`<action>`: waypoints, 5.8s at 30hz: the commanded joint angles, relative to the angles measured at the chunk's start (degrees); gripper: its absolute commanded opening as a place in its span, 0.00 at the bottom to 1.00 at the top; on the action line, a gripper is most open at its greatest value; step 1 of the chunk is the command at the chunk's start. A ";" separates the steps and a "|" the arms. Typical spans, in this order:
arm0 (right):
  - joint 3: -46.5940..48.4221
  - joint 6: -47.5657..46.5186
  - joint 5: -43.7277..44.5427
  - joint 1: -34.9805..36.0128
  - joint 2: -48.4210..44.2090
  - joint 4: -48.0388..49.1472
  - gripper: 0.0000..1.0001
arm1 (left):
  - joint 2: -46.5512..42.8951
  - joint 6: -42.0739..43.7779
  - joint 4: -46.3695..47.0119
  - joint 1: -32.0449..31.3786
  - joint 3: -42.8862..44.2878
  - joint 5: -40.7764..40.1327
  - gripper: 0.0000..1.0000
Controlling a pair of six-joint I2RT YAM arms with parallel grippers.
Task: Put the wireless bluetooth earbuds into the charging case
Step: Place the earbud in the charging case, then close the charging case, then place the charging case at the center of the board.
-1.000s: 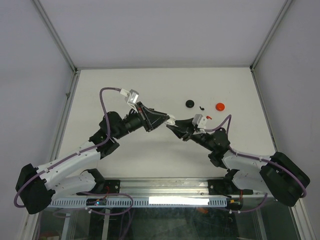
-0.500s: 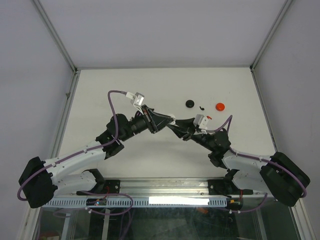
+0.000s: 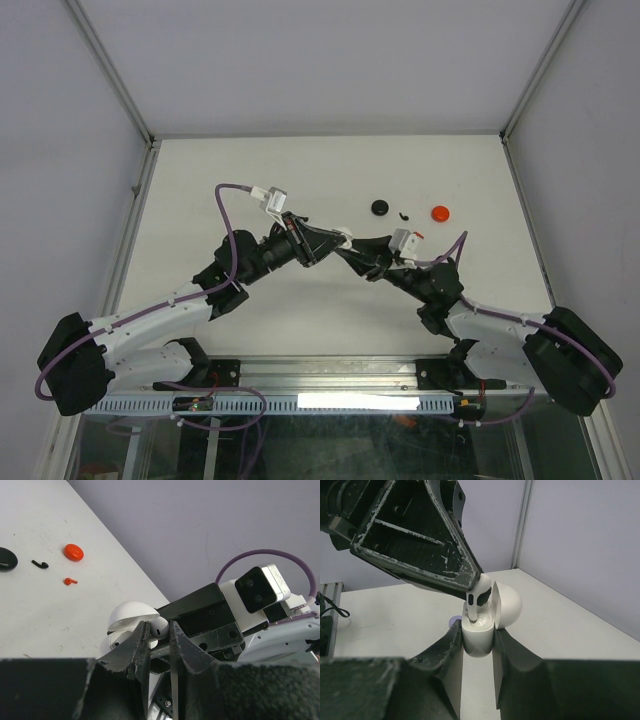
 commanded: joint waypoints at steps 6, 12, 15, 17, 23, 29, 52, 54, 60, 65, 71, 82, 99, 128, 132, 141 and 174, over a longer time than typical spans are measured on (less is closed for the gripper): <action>1.50 -0.90 1.45 0.29 -2.22 2.87 0.00 | -1.24 -4.05 -1.90 -0.94 0.02 -3.90 0.10; 1.19 -0.97 1.57 0.29 -2.22 2.80 0.00 | -1.57 -5.71 -6.27 -1.14 1.09 -6.18 0.16; 0.95 -1.07 1.78 0.27 -2.39 2.82 0.00 | -1.93 -6.43 -8.33 -1.28 1.64 -7.75 0.19; 0.88 -1.16 1.85 0.29 -2.48 2.74 0.00 | -2.11 -6.78 -9.34 -1.47 1.93 -8.36 0.22; 0.84 -1.08 1.96 0.31 -2.50 2.65 0.00 | -2.58 -8.01 -11.38 -1.68 2.23 -9.50 0.29; 0.68 -1.08 2.01 0.27 -2.48 2.42 0.00 | -2.43 -7.94 -12.12 -1.80 2.79 -9.47 0.31; 0.76 -1.08 1.97 0.38 -1.19 2.01 0.00 | -0.95 -6.46 -12.73 -3.94 4.98 -4.13 0.43; 0.67 -1.00 2.12 0.38 -1.00 2.07 0.00 | -0.62 -6.19 -12.82 -4.26 5.25 -3.78 0.44; 0.57 -0.92 2.33 0.40 -0.99 2.25 0.00 | -0.14 -5.17 -13.27 -5.06 5.52 -3.48 0.50; 0.40 -0.81 2.27 0.35 -1.27 2.12 0.00 | -0.65 -4.20 -14.86 -5.09 6.25 -4.51 0.53; 0.26 -1.08 1.54 0.38 -2.92 -0.17 0.00 | -4.25 1.24 -22.92 -4.94 9.09 -9.71 0.63; 1.37 0.65 -4.36 0.30 -5.17 -5.05 0.00 | -4.65 6.08 -28.63 6.51 12.25 9.21 0.78; 3.91 8.10 -12.63 -0.96 -1.78 -3.78 0.00 | 3.74 1.88 -13.06 9.50 10.90 31.63 0.71; 11.39 19.46 -10.21 -4.40 2.25 -50.56 0.00 | -4.25 22.08 -46.64 19.59 17.89 -9.84 0.98; 13.19 22.00 -10.19 -2.29 8.01 -54.45 0.00 | -4.32 25.94 -46.54 21.67 18.00 -16.97 0.99; 22.09 26.45 -10.71 5.11 25.24 -54.31 0.03 | -5.11 31.41 -46.14 25.05 17.84 -22.11 0.99; 32.29 16.68 24.20 -8.58 11.24 -80.36 0.71 | -11.37 26.19 -44.26 34.20 12.01 -19.99 0.99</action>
